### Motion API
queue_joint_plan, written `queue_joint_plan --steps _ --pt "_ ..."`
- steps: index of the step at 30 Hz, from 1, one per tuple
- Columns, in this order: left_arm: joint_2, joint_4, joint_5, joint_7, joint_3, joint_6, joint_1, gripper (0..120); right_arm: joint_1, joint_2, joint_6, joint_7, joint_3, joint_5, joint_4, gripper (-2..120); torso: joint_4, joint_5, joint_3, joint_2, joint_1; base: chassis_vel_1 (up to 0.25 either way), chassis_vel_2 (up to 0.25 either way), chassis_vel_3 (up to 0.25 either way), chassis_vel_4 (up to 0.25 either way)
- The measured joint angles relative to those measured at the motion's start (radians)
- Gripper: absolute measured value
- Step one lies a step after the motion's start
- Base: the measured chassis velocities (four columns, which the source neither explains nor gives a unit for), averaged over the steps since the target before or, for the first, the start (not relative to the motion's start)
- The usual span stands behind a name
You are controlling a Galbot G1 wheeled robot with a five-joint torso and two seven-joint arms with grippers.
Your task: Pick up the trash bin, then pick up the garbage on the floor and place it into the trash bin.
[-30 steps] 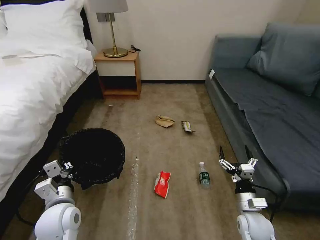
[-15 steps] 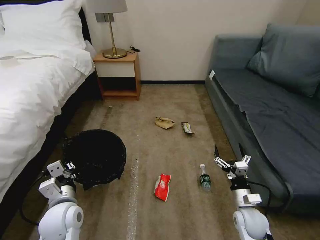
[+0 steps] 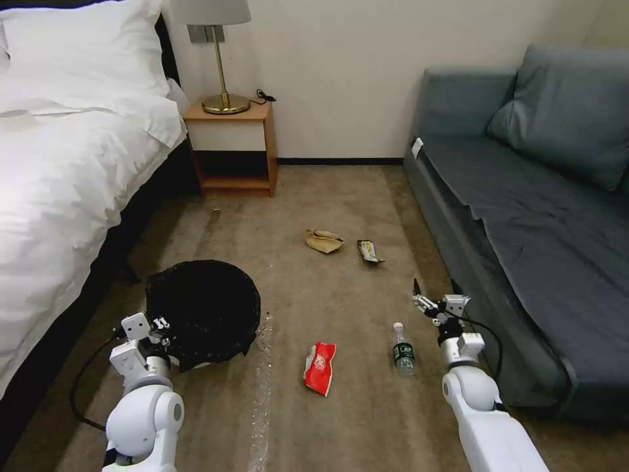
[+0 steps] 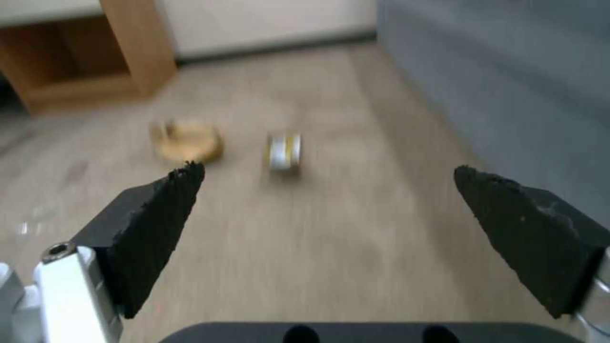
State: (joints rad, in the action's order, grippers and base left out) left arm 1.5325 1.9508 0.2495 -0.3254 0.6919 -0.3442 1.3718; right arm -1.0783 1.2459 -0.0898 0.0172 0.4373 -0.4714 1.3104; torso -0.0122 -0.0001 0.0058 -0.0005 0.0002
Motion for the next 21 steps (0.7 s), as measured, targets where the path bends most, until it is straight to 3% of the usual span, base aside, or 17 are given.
queue_joint_plan --steps 5,9,21 --pt "0.000 -0.023 -0.001 0.002 -0.004 0.008 -0.011 3 -0.024 -0.029 0.113 0.080 -0.002 -0.051 0.013 100 0.0000 0.0001 0.000 0.000 0.000 0.000 0.000 0.000 0.000" --pt "0.000 -0.028 -0.001 0.003 -0.011 0.009 -0.021 3 -0.037 -0.041 0.151 0.136 -0.010 -0.052 0.010 100 0.0001 0.0001 0.000 0.000 0.000 0.000 0.000 0.000 0.000" --pt "0.003 0.007 -0.020 0.006 -0.037 0.009 -0.006 3 -0.008 -0.018 0.157 0.199 -0.063 -0.013 -0.150 100 0.0002 0.0000 0.000 0.000 0.000 0.000 0.000 0.000 0.000"
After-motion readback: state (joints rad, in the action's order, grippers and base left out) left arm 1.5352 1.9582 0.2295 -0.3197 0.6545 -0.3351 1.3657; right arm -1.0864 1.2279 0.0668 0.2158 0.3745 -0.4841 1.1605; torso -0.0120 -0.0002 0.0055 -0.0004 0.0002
